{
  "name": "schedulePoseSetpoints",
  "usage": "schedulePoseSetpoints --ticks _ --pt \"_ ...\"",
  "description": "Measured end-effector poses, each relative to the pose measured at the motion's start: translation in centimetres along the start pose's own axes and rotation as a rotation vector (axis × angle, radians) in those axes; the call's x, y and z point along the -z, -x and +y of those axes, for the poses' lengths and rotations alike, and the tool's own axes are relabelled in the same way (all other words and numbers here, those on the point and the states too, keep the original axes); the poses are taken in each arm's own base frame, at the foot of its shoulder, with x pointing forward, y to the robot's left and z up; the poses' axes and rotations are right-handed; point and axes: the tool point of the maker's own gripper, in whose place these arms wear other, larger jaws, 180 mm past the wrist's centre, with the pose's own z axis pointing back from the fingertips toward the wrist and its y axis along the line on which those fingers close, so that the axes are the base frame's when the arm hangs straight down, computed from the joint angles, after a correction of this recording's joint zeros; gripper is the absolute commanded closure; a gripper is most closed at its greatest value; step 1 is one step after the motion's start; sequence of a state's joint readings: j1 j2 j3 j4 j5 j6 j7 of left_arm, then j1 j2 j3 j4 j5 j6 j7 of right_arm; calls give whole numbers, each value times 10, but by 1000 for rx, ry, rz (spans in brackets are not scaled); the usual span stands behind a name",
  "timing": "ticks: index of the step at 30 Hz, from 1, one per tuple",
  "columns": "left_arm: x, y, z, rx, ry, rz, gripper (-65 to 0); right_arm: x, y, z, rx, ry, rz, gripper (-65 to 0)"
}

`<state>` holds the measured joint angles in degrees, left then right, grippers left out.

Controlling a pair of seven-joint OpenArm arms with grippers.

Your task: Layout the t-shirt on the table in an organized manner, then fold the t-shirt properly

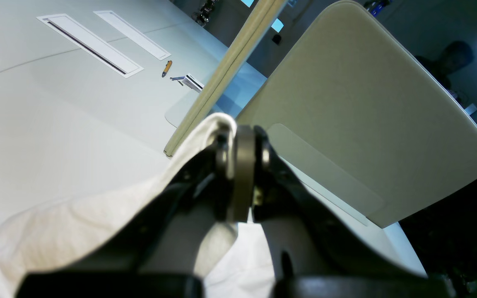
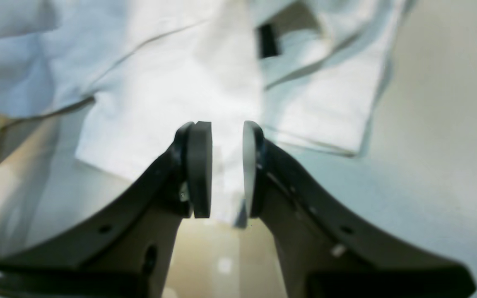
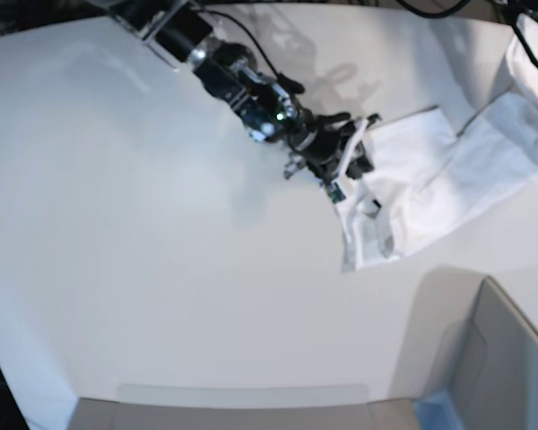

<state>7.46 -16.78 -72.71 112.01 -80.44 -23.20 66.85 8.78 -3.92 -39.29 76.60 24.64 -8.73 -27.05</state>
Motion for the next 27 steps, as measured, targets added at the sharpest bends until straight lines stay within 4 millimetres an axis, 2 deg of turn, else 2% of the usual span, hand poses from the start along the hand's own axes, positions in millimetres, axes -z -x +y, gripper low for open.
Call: schedulePoseSetpoints --ticks 7,10,14,18,24,26,27 --pt "-1 3 1 -12 -2 1 0 0 5 -13 62 79 14 -137" --pt "-1 3 1 -13 -3 1 0 1 8 -8 55 79 23 -137" --pt "-1 3 1 -13 -3 1 0 6 25 -5 59 79 66 -137" --pt "-1 3 1 -13 -3 1 0 12 38 16 159 8 110 -137" --pt "-1 4 1 -13 -3 1 0 15 39 16 182 -4 115 -134" --pt "-1 3 1 -13 -3 1 0 16 38 18 183 -2 113 -105" --pt "-1 3 1 -13 -3 1 0 17 38 18 186 0 114 -70"
